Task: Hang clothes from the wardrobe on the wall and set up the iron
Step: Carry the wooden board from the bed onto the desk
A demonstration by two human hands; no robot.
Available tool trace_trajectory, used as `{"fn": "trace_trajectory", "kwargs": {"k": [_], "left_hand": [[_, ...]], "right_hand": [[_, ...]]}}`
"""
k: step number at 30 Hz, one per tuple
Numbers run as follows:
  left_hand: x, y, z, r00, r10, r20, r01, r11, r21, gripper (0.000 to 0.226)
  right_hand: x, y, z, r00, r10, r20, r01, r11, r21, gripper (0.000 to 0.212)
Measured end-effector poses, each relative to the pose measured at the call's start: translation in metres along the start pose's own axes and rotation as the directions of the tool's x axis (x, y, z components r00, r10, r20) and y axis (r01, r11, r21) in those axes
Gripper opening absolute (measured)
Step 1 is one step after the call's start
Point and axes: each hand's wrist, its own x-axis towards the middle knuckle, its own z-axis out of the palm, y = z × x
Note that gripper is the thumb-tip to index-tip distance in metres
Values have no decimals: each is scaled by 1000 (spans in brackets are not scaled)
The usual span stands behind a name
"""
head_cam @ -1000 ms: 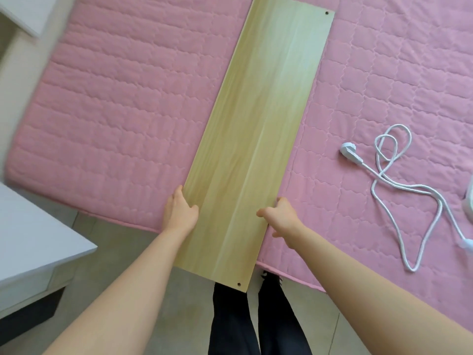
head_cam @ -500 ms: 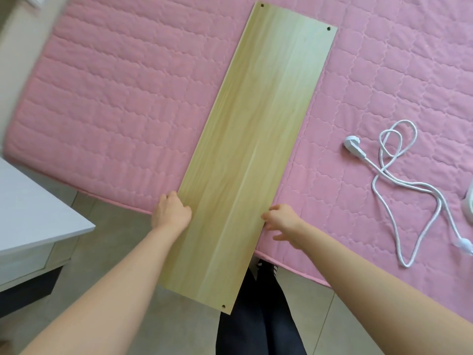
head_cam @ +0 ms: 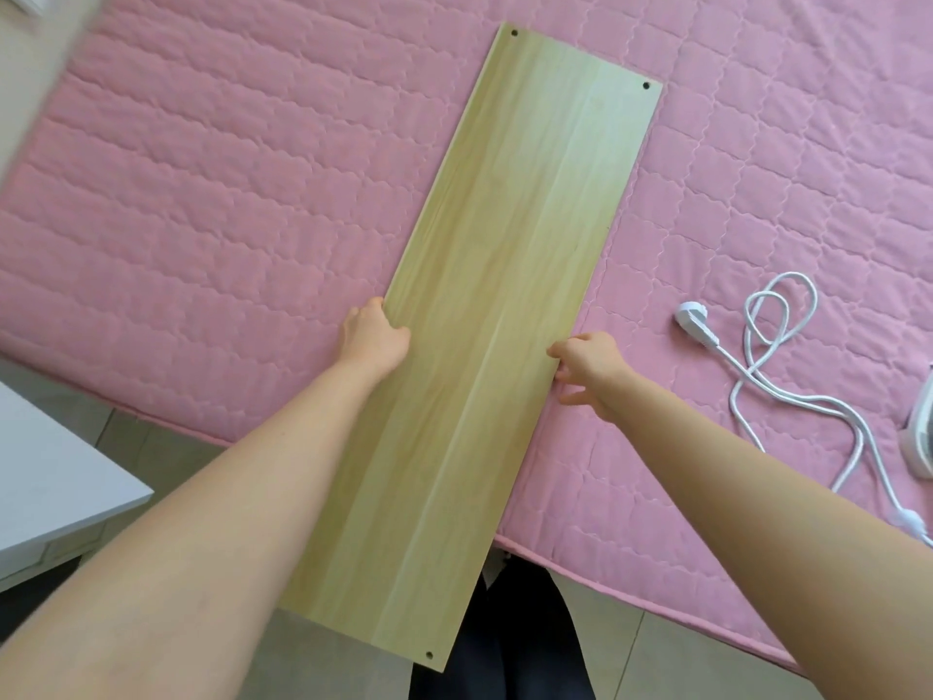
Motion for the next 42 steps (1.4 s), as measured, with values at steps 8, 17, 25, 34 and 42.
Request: {"fn": "trace_trajectory", "kwargs": {"k": [8,17,25,34,42], "left_hand": [[-14,-23,3,994,-108,-33,106,994,-40,59],[-53,-80,-1,970,-243,4,243,969,-54,60],[-71,-84,-9,952,-305,10,301,936,-183,52],[-124,-70,-15,951,-238,-195,171,936,-308,28],[-192,-39,-10,955,-110,-276,23,954,-299,22]], "right_hand": [[-25,20,26,991,129,46,-133,987,87,48],[-57,87,50,932,272,240,-309,942,132,53],[-59,91,44,956,198,219,-168,975,-148,15],[-100,38,31,854,-367,370,520,560,-645,53],[-138,0,32,452,-637,625,779,-59,-624,69]]}}
